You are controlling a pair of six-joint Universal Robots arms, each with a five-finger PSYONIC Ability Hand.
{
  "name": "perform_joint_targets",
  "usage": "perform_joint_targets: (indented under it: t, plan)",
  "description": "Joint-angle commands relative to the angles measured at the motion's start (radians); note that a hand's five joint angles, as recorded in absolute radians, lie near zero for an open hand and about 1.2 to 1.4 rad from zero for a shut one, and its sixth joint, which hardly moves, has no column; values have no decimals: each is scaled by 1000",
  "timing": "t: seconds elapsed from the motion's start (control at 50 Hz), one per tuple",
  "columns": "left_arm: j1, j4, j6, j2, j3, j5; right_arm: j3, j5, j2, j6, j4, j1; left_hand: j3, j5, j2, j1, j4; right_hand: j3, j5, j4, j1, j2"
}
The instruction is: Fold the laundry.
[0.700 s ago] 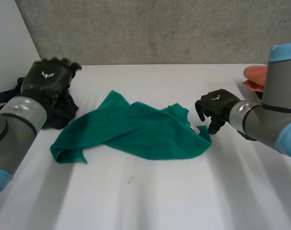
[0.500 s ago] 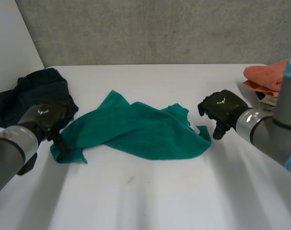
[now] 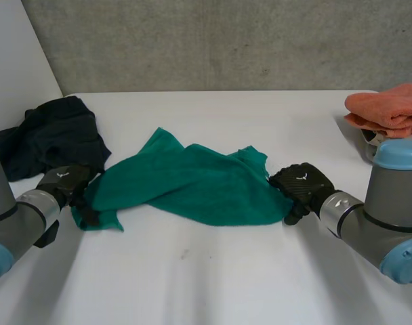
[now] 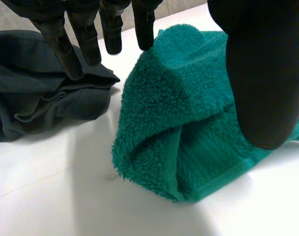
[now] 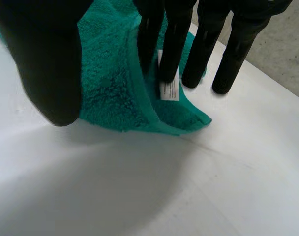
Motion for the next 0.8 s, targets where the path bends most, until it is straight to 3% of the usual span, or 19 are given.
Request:
perform_joint_targets:
  t: [0.02, 0.06, 0.12, 0.14, 0.26, 0.38, 0.5, 0.66, 0.8]
  plan:
    - [-17, 26, 54, -55, 36, -28, 11, -10, 10, 22, -47, 10, 365, 356, 370, 359, 365, 517, 512, 516, 525, 516]
    - [-18, 39, 66, -69, 46, -39, 11, -9, 11, 21, -48, 14, 497, 488, 502, 491, 497, 684, 679, 683, 692, 683]
    - [-26, 53, 88, -86, 61, -65, 11, -7, 7, 18, -47, 11, 1057, 1048, 1061, 1051, 1057, 759, 753, 758, 767, 758]
    - [-27, 56, 92, -86, 66, -71, 11, -6, 2, 18, -47, 9, 1154, 1145, 1159, 1148, 1154, 759, 753, 758, 767, 758]
    - [-50, 39, 104, 36, 49, -89, -4, -9, -131, 18, 1, -39, 1155, 1146, 1160, 1149, 1155, 759, 753, 758, 767, 758]
    - [-90, -18, 72, 334, 23, -24, -129, -13, -326, -1, 180, -100, 1155, 1146, 1160, 1149, 1155, 759, 753, 758, 767, 758]
    - [-110, -87, -15, 498, 43, 33, -278, -22, -372, 12, 280, -120, 1155, 1146, 1160, 1149, 1155, 759, 753, 758, 767, 758]
    - [-164, -176, -89, 479, 33, 70, -472, 24, -236, 25, 234, -37, 1155, 1146, 1160, 1149, 1155, 759, 753, 758, 767, 758]
    - [-214, -155, -84, 322, 15, 55, -598, 109, 20, 58, 27, 66, 1155, 1146, 1160, 1149, 1155, 759, 753, 758, 767, 758]
